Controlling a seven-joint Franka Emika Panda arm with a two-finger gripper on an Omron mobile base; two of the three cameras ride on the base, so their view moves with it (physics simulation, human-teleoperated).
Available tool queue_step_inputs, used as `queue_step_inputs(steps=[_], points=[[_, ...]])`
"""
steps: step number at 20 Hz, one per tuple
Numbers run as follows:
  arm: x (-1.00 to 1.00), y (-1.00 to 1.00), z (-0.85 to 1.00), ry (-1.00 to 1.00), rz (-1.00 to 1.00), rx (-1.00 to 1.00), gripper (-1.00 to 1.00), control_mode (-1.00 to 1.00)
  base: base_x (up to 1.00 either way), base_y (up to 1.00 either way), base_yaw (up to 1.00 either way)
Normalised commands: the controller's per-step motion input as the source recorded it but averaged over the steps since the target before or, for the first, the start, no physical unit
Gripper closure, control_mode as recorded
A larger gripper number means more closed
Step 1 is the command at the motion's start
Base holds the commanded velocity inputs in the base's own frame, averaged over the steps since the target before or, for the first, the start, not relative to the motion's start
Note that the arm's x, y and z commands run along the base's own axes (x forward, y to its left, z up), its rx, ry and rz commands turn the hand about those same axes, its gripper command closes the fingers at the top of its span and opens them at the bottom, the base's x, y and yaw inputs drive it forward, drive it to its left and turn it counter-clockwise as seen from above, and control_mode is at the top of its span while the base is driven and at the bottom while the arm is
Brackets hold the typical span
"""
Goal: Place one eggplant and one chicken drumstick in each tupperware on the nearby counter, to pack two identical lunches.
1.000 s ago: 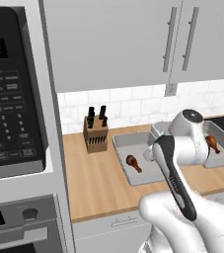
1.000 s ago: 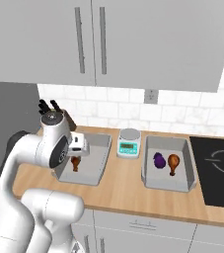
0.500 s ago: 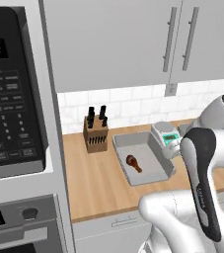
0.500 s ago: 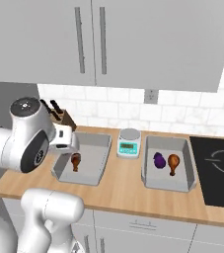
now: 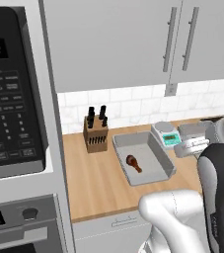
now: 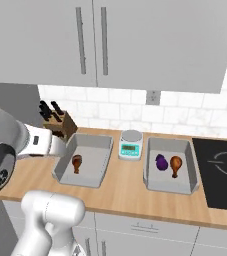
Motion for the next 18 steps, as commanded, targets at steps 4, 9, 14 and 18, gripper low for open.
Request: queue_step_inputs(steps=[4,9,14,18], points=[[-0.38,0.03,0.2,-0.08,0.0,0.0,-1.0,1.0,-0.46,0.0,0.0],[0.0,0.0,0.0,0.0,0.0,0.0,-1.0,1.0,-1.0,-0.23,0.07],[0.0,0.0,0.0,0.0,0.0,0.0,-1.0,1.0,-1.0,-0.44,0.1],[0.0,0.0,0.0,0.0,0.0,0.0,-1.0,1.0,-1.0,-0.51,0.12]])
